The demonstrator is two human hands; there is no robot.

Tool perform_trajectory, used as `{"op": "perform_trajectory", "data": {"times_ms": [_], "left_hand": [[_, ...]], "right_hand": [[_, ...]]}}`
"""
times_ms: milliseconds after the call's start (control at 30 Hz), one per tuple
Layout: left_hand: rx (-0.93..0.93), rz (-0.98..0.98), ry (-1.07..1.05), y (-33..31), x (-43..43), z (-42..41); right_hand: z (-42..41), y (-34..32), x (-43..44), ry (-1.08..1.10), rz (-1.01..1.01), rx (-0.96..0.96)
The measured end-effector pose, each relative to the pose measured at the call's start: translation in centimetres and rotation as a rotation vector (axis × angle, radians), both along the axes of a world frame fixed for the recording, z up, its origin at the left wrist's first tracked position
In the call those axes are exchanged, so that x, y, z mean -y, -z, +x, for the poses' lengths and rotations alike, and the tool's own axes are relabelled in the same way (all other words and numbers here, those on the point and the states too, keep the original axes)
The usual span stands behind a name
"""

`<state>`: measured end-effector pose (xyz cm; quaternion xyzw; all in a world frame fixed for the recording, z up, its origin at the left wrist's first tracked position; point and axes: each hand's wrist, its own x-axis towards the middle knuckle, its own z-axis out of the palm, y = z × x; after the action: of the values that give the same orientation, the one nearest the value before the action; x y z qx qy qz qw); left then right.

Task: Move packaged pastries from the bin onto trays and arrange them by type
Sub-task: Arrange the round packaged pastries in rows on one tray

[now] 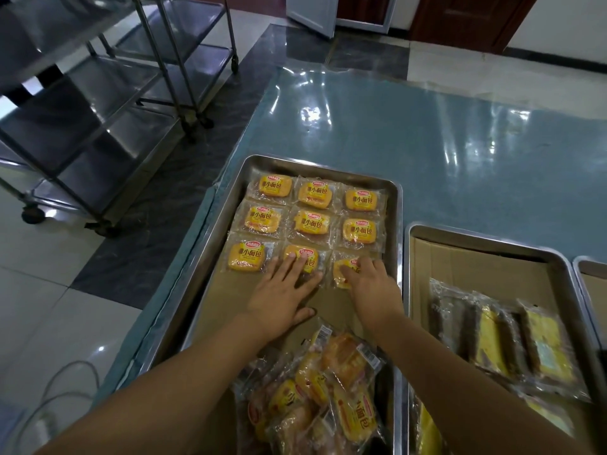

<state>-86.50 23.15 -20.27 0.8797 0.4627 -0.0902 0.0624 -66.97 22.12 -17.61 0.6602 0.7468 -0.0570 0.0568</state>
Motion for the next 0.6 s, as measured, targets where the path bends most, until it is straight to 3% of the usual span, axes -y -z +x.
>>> {"op": "perform_trajectory", "data": {"times_ms": [133, 300, 433, 600], "left_hand": [[0.028, 0.005, 0.025, -0.8, -0.5, -0.7], [0.076, 0.094, -0.026, -1.9, -0.5, -4.5], [0.136, -0.012, -0.006, -2.2, 0.6, -9.4], [0.240, -0.085, 0.104, -2.5, 2.0, -12.4]], "right_hand": [[-0.4, -0.8, 0.5, 0.035, -0.006, -0.057], [-2.6, -1.7, 2.7, 0.046, 0.128, -0.291], [-4.9, -1.2, 4.7, 0.035, 0.055, -0.480], [-7.2, -0.6, 6.1, 0.124, 0.012, -0.544]]}}
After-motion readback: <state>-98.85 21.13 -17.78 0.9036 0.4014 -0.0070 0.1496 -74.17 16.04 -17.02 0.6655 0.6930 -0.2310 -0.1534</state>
